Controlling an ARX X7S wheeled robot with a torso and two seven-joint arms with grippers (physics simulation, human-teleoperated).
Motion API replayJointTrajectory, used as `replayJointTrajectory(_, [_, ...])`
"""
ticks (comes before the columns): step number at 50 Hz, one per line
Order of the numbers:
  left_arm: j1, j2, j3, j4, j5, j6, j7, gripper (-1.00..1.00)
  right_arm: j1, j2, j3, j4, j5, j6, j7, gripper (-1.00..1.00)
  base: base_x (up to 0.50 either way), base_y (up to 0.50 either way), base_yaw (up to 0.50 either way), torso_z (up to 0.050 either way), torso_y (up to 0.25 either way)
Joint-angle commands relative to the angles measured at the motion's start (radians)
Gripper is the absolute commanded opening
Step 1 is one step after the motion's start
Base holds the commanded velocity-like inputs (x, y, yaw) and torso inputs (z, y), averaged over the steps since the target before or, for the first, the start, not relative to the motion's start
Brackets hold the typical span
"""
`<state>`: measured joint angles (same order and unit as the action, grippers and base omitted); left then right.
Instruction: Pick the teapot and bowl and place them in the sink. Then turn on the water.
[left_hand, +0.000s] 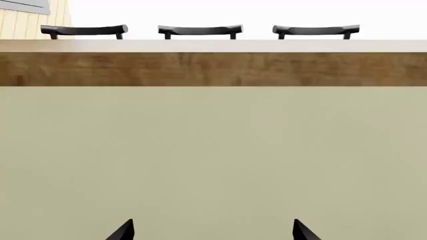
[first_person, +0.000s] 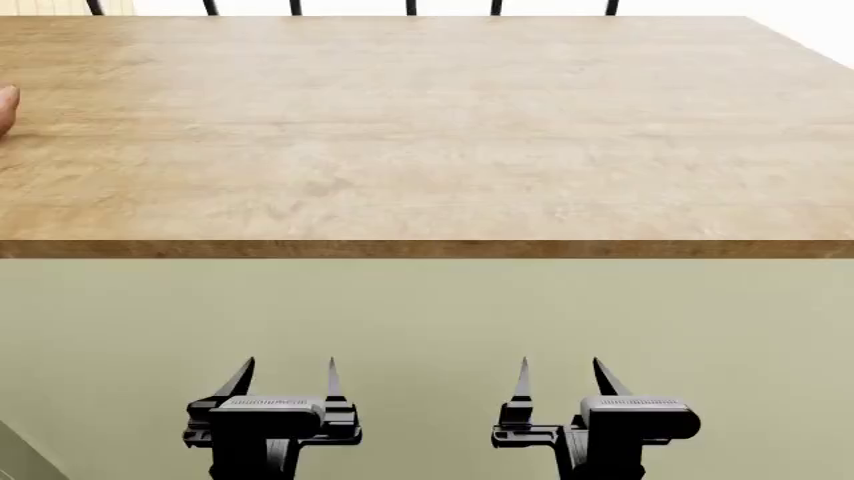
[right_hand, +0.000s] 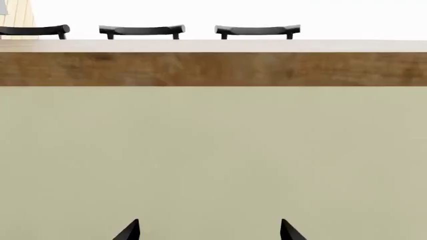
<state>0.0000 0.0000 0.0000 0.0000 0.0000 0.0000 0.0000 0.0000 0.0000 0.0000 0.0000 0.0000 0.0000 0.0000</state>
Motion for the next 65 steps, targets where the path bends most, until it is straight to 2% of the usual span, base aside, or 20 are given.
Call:
replayJointTrajectory(1, [-0.001,-0.016,0.019,-0.001,-0.016,-0.001,-0.018,1.0,-0.001,0.016,-0.021,-0.002,0.012,-0.005,0.021,1.0,0.0,0.0,0.0,0.0,0.0])
replayJointTrajectory(5, [-0.006,-0.03,0.036,-0.011,-0.035,-0.001,-0.034,1.0,0.001,0.033,-0.047,-0.003,0.01,-0.008,0.042,1.0,0.0,0.04,0.0,0.0,0.0])
replayJointTrajectory(34, [-0.014,-0.079,0.09,-0.007,-0.094,-0.019,-0.084,1.0,0.005,0.079,-0.098,-0.018,0.066,0.012,0.087,1.0,-0.09,0.5,0.0,0.0,0.0])
replayJointTrajectory(37, [-0.015,-0.084,0.081,0.045,-0.126,-0.085,-0.089,1.0,-0.005,0.083,-0.095,-0.086,0.095,0.078,0.087,1.0,-0.03,0.17,0.0,0.0,0.0])
replayJointTrajectory(40, [-0.009,-0.095,0.074,0.166,-0.166,-0.212,-0.099,1.0,-0.028,0.105,-0.104,-0.224,0.119,0.2,0.082,1.0,0.0,0.0,0.0,0.0,0.0])
replayJointTrajectory(46, [0.003,-0.138,0.051,0.538,-0.286,-0.557,-0.137,1.0,-0.043,0.176,-0.103,-0.591,0.175,0.539,0.086,1.0,0.0,0.0,0.0,0.0,0.0])
replayJointTrajectory(50, [-0.082,-0.153,-0.052,0.797,-0.49,-0.915,-0.194,1.0,0.003,0.221,-0.048,-0.865,0.285,0.849,0.087,1.0,0.0,0.0,0.0,0.0,0.0])
replayJointTrajectory(53, [-0.204,-0.162,-0.169,0.954,-0.663,-1.193,-0.256,1.0,0.101,0.239,0.058,-1.046,0.456,1.125,0.115,1.0,0.0,0.0,0.0,0.0,0.0])
replayJointTrajectory(54, [-0.253,-0.155,-0.22,0.989,-0.727,-1.287,-0.277,1.0,0.138,0.321,0.076,-1.047,0.606,1.133,0.252,1.0,0.0,0.0,0.0,0.0,0.0])
replayJointTrajectory(56, [-0.398,-0.103,-0.393,1.036,-0.919,-1.543,-0.321,1.0,0.255,0.49,0.131,-1.047,0.906,1.139,0.552,1.0,0.0,0.0,0.0,0.0,0.0])
replayJointTrajectory(58, [-0.517,-0.195,-0.465,0.903,-1.219,-1.568,-0.621,1.0,0.4,0.595,0.144,-1.03,1.206,1.143,0.85,1.0,0.0,0.0,0.0,0.0,0.0])
replayJointTrajectory(60, [-0.626,-0.332,-0.363,0.793,-1.519,-1.466,-0.921,1.0,0.543,0.682,0.094,-1.0,1.506,1.107,1.01,1.0,0.0,0.0,0.0,0.0,0.0])
replayJointTrajectory(62, [-0.74,-0.431,-0.25,0.729,-1.819,-1.369,-1.214,1.0,0.669,0.74,0.047,-0.956,1.806,1.069,1.092,1.0,0.0,0.0,0.0,0.0,0.0])
replayJointTrajectory(63, [-0.791,-0.461,-0.21,0.706,-1.969,-1.34,-1.256,1.0,0.713,0.758,0.032,-0.937,1.895,1.056,1.111,1.0,0.0,0.0,0.0,0.0,0.0])
replayJointTrajectory(65, [-0.906,-0.508,-0.13,0.662,-2.047,-1.301,-1.317,1.0,0.803,0.792,0.004,-0.896,1.958,1.041,1.141,1.0,0.0,0.0,0.0,0.0,0.0])
